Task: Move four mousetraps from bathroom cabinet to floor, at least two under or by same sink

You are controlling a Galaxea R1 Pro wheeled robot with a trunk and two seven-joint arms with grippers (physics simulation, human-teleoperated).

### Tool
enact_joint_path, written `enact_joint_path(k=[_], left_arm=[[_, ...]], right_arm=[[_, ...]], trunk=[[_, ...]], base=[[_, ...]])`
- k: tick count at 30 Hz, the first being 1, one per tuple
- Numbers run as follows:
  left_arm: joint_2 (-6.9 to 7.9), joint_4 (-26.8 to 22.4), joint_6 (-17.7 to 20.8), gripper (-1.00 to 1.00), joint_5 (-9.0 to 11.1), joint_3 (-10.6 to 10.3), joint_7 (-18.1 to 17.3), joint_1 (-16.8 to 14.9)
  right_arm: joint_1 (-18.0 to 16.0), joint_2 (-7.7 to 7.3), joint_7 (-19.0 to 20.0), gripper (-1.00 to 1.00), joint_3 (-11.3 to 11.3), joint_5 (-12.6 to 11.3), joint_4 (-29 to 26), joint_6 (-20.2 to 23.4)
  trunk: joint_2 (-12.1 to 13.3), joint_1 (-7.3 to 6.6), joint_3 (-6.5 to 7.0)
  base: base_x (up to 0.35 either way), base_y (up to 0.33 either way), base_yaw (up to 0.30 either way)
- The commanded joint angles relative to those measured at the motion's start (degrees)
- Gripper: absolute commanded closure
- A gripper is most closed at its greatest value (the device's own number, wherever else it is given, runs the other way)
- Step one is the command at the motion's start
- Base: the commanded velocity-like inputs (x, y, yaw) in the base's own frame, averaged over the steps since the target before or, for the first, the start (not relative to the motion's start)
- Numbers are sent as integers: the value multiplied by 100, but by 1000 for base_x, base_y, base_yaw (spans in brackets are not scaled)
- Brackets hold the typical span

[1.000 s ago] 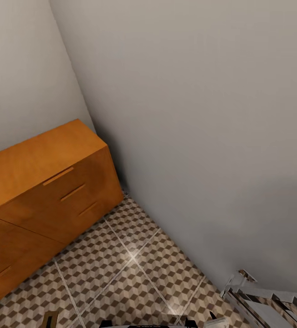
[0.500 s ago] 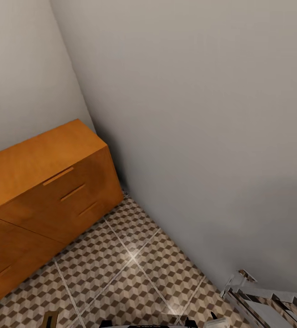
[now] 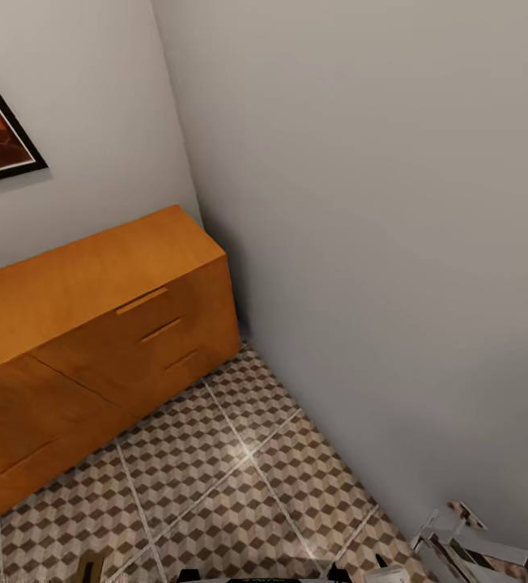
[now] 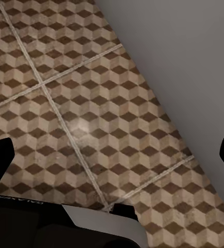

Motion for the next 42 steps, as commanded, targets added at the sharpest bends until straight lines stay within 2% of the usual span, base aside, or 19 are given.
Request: enact_joint_path(k=[1, 42], left_arm=[[-2, 24, -26, 100, 46, -17, -32, -10], [-2, 24, -8, 100, 46, -18, -32, -10]], right_arm=[[-2, 0, -25, -100, 52, -40, 3, -17], [-2, 8, -26, -100, 54, -40, 19, -9]], trunk=[[-9, 2, -7], [-9, 2, 153]], base=[[-58, 0, 286], [-155, 0, 275]])
